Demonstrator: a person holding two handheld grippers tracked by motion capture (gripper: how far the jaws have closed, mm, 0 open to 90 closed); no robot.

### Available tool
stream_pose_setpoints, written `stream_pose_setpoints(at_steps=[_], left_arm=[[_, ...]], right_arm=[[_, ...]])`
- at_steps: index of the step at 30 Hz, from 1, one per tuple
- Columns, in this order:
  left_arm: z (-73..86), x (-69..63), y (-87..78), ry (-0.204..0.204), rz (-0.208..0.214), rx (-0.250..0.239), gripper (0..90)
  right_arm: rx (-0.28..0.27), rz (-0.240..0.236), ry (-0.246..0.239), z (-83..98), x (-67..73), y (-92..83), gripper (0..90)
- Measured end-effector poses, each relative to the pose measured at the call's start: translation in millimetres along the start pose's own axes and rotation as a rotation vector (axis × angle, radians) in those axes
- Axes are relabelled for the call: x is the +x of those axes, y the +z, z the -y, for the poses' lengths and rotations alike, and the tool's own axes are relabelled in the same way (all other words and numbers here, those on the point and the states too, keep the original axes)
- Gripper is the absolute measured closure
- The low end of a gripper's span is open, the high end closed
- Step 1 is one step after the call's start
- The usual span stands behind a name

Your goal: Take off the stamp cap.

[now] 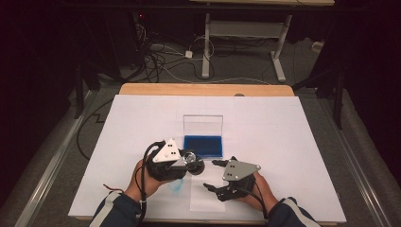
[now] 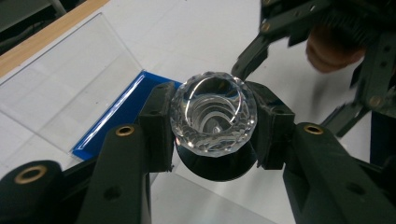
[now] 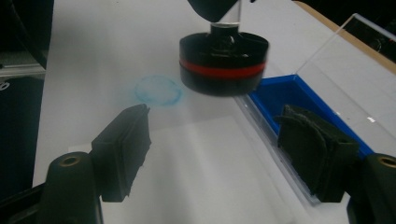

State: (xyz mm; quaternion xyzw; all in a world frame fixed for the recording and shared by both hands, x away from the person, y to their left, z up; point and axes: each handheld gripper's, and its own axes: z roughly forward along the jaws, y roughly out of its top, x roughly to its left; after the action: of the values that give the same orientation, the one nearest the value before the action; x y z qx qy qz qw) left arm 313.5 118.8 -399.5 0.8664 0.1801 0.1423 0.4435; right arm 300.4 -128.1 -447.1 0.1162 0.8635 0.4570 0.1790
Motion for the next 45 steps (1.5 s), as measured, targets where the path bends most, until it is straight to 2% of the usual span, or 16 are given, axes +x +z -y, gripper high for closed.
stream_pose_setpoints(at_steps=[6,12,16,20,28,33,39,45], left_arm=[[-2.0,-3.5,4.3,-0.007,0.027,-0.013,54.3],[-3.8,-4.8,7.5,-0.010,0.049,-0.023,54.4],[-5.4,-6.3,8.9,-0.008,0.059,-0.028,54.4],[-5.8,-7.6,10.7,-0.004,0.066,-0.025,54.4],[-6.8,-10.1,11.2,-0.004,0.069,-0.036,54.3],[-6.3,-9.8,11.6,-0.017,0.092,-0.053,54.3],[-6.1,-8.5,9.5,-0.023,0.093,-0.062,54.3],[-6.2,-9.3,9.5,-0.020,0.090,-0.062,54.3]], right_arm=[[0.006,0.002,0.012,-2.5,2.6,13.0,25.2],[-0.015,0.020,0.032,-3.9,0.9,16.7,25.3],[-0.021,0.011,0.030,-4.6,1.0,18.8,26.4],[-0.017,0.005,0.027,-4.7,1.9,19.5,27.7],[-0.021,0.025,0.032,-4.2,2.0,19.4,29.2],[-0.023,0.038,0.034,-3.6,2.1,20.1,31.9],[-0.021,0.045,0.030,-2.6,2.5,19.6,37.2],[-0.018,0.047,0.027,-2.9,3.1,19.6,37.8]])
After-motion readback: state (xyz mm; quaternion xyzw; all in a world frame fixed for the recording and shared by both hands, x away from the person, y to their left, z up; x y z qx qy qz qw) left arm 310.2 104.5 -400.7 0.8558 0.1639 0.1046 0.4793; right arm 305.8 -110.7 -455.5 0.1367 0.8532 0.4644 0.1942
